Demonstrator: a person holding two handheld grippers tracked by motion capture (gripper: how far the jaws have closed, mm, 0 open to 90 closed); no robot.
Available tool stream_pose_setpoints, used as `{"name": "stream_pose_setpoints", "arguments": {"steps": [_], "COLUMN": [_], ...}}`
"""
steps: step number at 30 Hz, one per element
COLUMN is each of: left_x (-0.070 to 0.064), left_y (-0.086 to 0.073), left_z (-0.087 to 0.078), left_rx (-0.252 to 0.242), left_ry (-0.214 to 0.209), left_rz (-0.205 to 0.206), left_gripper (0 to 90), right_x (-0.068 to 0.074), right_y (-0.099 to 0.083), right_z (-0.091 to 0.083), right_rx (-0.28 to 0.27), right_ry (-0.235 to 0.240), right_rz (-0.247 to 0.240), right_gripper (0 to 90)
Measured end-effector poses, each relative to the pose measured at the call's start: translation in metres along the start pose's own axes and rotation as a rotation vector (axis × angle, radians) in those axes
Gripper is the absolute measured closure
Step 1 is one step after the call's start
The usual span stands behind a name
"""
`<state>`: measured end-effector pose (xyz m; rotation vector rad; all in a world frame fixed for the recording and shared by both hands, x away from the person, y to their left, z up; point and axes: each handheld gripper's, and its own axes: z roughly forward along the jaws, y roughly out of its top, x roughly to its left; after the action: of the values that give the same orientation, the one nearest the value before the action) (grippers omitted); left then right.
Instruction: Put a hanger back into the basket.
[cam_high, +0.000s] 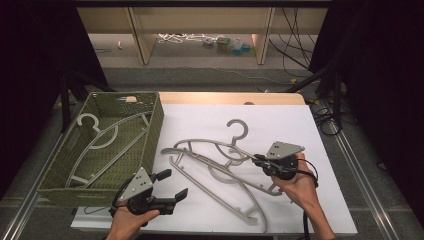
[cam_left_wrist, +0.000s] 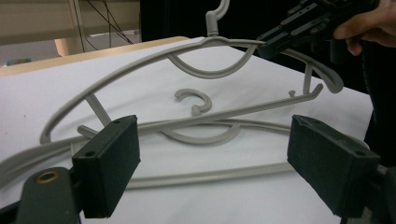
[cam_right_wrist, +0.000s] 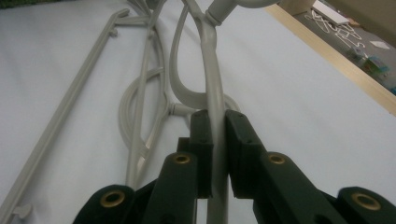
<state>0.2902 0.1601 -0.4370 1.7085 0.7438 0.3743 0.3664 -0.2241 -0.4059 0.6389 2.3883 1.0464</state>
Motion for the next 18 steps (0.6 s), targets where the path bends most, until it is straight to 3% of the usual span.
{"name": "stream_pose_setpoints", "arguments": {"steps": [10,16,18], "left_x": [0.001,0.005,0.005], "left_y": [0.026,0.040,0.043], "left_z": [0.027,0.039,0.044], "left_rx": [0.031,0.030,0.057], "left_ry": [-0.006,0.002,-0.007], "left_rz": [0.034,0.050,0.065], "left_gripper": [18.0,19.2,20.3], "right_x": [0.003,0.008,0.010], "right_y": [0.007,0.012,0.013], "right_z": [-0.017,-0.020,-0.020], "right_rx": [-0.039,-0.070,-0.069], "right_ry": [0.009,0.057,0.065], "right_rz": [-0.026,-0.032,-0.035], "right_gripper": [82.4,82.4,82.4]}}
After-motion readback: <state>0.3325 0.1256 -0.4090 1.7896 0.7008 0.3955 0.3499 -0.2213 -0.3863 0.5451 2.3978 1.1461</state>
